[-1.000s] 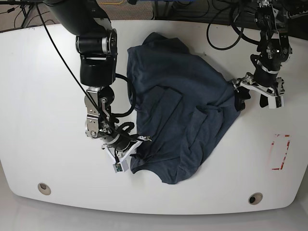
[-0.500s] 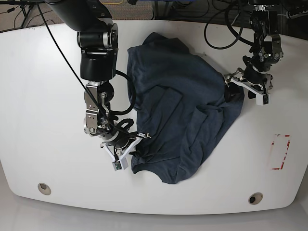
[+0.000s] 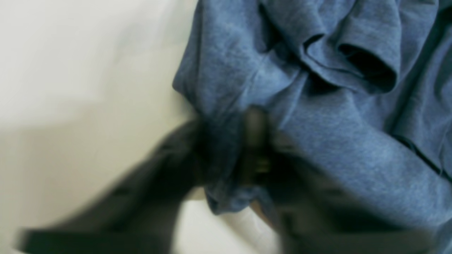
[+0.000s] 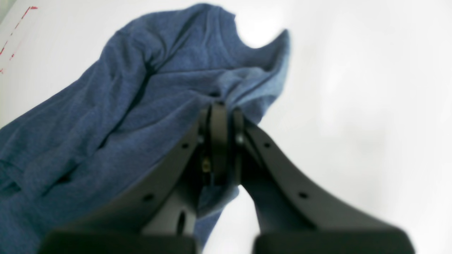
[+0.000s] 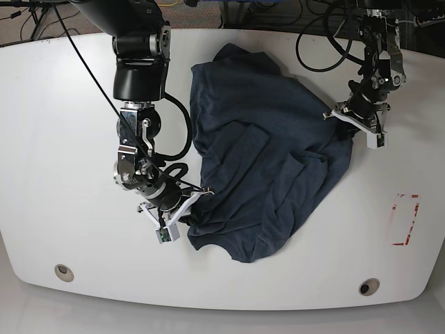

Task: Fold the T-shirt properly
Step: 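Stretch the T-shirt flat, right gripper pulling its corner away from the left, then lift the navy T-shirt with both grippers and stretch it taut between them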

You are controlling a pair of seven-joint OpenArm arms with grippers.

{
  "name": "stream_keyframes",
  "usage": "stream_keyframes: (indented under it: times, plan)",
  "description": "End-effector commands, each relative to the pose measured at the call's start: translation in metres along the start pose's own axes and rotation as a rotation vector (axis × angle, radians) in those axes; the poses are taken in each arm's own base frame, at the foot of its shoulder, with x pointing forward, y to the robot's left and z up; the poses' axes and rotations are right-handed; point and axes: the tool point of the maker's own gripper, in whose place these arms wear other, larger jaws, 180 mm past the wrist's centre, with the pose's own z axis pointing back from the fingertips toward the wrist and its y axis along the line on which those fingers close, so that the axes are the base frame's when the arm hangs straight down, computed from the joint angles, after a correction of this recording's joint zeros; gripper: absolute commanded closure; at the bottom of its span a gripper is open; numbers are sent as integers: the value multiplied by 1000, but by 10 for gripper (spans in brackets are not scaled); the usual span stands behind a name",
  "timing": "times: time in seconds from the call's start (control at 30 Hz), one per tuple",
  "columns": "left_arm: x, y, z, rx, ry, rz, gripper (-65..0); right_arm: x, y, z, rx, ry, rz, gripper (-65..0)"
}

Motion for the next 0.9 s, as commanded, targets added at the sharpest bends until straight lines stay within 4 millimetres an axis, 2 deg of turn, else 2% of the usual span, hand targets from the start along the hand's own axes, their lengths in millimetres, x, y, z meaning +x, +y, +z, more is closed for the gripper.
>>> stream_keyframes:
  times: [0.0, 0.07, 0.2, 0.4, 0.57, 0.7, 0.87]
  plan:
    - [17, -1, 2, -5, -46, -19, 0, 28, -5, 12, -8, -84, 42, 0]
    - [19, -3, 3, -9, -54, -21, 0, 26, -4, 17, -13, -85, 50, 0]
    - [37, -14, 12, -33, -106, -46, 0, 21, -9, 29, -35, -71, 73, 0]
    - [61, -39, 46, -108, -182, -178, 0, 23, -14, 52, -64, -96, 122, 0]
    - [78, -51, 63, -133, -231, -240, 0, 28, -21, 64, -90, -110, 167, 0]
    - [88, -51, 70, -134, -249, -290, 0, 33, -32, 70, -109, -113, 192, 0]
    - [110, -36, 78, -96, -298, -296, 0, 59, -45, 76, -138, -151, 236, 0]
